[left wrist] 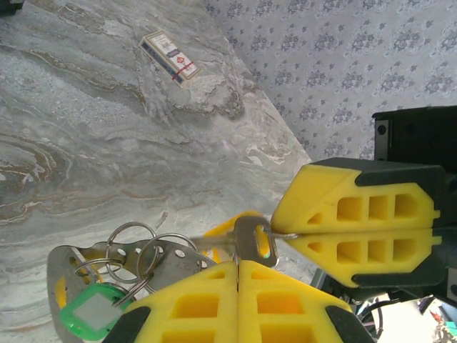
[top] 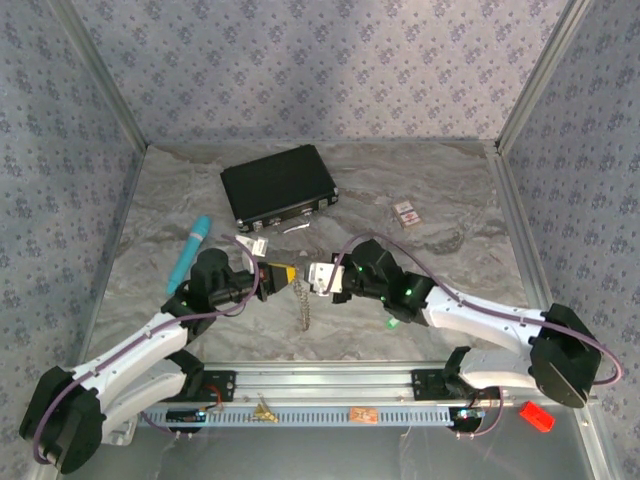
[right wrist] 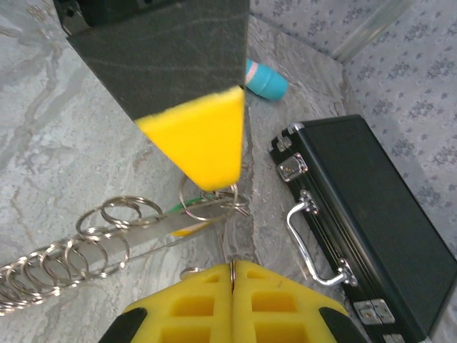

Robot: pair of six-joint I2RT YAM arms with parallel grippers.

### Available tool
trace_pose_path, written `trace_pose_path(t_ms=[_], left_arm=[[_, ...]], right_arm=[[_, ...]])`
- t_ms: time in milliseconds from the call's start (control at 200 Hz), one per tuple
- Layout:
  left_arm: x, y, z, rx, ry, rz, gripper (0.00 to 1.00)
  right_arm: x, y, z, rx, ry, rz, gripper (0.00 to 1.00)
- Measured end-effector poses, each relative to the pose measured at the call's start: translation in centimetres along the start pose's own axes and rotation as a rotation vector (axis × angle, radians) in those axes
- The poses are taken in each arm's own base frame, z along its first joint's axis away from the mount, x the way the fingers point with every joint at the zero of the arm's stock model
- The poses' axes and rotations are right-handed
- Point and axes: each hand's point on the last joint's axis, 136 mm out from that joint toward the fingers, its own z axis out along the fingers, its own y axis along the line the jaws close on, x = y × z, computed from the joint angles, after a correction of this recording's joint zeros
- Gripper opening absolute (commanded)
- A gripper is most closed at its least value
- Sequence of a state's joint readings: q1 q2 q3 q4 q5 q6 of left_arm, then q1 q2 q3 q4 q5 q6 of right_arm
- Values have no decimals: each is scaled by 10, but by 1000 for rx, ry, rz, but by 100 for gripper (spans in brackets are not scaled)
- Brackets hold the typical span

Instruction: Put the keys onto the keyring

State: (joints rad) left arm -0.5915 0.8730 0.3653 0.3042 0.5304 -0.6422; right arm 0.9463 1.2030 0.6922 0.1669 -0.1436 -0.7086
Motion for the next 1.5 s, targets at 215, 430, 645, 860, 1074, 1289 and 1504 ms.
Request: trace_pose_path(t_ms=[215, 430, 645, 860, 1074, 1289, 1504], left_arm=[[-1, -1, 0, 8, -10, -10, 0], [-2, -3, 0, 15, -15, -12, 0], [-2, -4, 1, 18, -14, -10, 0], [-1, -5, 1, 21, -11, -9, 0], [0, -5, 1, 24, -11, -8, 0], [-1, -4, 1, 16, -15, -9, 0], [-1, -3, 2, 10, -17, -13, 0]], right_arm=[[-5, 4, 8, -51, -28, 25, 0], [-8, 0, 8, -40, -40, 40, 0], [-7, -1, 13, -35, -33, 43, 0], [-6, -7, 15, -8, -23, 41, 0], [-8, -8, 15, -4, -27, 40, 0], [-7, -7, 13, -9, -18, 41, 0], [-12, -6, 9, -10, -33, 36, 0]])
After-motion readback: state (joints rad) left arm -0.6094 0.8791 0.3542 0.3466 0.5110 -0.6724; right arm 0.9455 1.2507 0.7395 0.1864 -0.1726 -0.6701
